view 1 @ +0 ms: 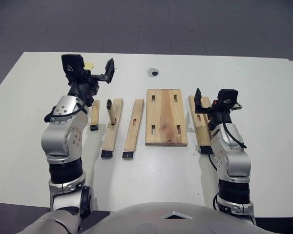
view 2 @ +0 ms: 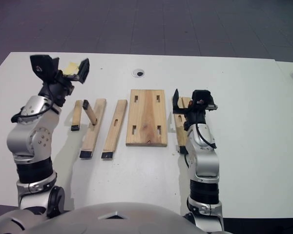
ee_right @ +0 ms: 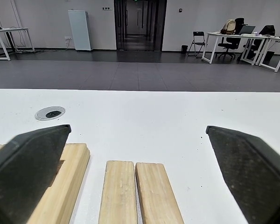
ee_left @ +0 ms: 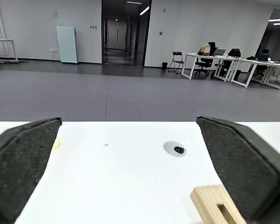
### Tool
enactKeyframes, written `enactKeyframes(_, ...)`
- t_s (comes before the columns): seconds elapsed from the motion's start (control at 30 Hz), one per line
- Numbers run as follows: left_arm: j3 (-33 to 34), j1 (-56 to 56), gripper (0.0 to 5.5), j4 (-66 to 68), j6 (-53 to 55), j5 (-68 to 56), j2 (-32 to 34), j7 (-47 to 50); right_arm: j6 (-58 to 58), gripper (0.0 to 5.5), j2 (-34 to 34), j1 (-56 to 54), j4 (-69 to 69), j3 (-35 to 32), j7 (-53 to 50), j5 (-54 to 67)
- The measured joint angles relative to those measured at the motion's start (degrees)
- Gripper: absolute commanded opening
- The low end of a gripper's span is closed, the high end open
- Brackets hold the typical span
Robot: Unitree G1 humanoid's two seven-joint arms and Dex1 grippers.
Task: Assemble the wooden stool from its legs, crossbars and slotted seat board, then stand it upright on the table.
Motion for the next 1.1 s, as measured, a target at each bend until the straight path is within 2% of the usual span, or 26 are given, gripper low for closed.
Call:
enactKeyframes(0.17,-4.9,5.0,5.37,3.0,-4.7,5.6,1.6,-1.3,-0.1,5.40,0.0,0.0,0.5,0.1,0.2,0.0)
enactKeyframes(0.6,-2.5,3.1,5.37,5.3,-6.6,4.1,0.9,-3.1,-1.6,5.40,0.1,0.4,2.9,-0.1,-0.1,0.0)
enactKeyframes(0.9,0.7,-3.6,5.37,5.3,-5.7,2.7,0.8,-2.4,-3.7,5.40,0.1,-0.5,6.1,-0.6,0.0,0.0)
enactKeyframes(1.1,0.4,-8.5,5.37,-1.0,-1.1,-0.1,-1.1,0.5,-4.1,5.40,-0.2,-0.6,7.0,-1.1,0.5,0.3)
